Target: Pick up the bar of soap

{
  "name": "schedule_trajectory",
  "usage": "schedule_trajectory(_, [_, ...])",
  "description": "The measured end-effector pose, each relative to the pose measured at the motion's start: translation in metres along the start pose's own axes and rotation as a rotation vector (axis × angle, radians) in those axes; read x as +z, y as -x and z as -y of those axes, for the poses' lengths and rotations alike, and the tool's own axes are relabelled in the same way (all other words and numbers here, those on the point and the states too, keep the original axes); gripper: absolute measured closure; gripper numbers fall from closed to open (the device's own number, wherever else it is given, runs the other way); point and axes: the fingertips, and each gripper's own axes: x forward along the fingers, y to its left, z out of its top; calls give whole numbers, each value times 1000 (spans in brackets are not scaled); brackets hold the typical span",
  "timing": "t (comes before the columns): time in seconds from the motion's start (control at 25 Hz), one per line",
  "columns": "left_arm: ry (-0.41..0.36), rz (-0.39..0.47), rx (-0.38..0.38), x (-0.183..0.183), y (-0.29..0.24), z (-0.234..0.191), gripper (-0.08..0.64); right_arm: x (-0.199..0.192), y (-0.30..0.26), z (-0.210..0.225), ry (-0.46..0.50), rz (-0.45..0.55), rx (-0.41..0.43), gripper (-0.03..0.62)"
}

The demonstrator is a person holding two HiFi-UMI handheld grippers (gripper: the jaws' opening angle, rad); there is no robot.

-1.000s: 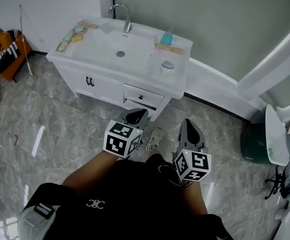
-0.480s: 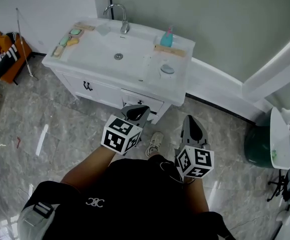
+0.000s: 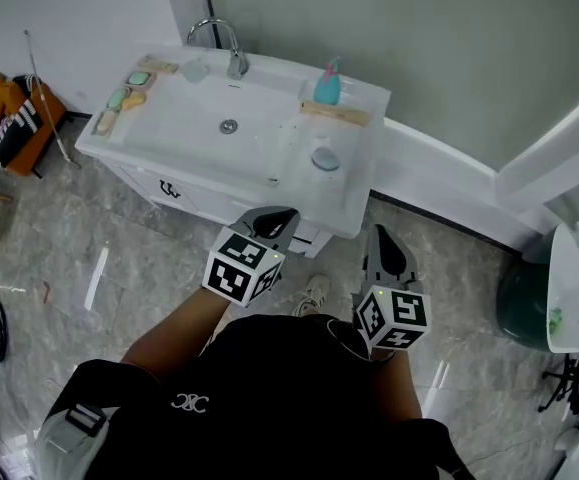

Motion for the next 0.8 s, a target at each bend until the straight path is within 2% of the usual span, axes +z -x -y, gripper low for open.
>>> schedule_trajectory(0.32, [44,-20,44,26,-58,-26,549,10,-52,46,8,-49,49,586])
schedule_trajectory(0.6, [77,-35,68,34,-94,-50,549,14,-96,76,29,-96,113,586])
schedule_trajectory(0.8, [52,-85,77,32,-111,-72,549,16,-118,95,39,-124,159,586])
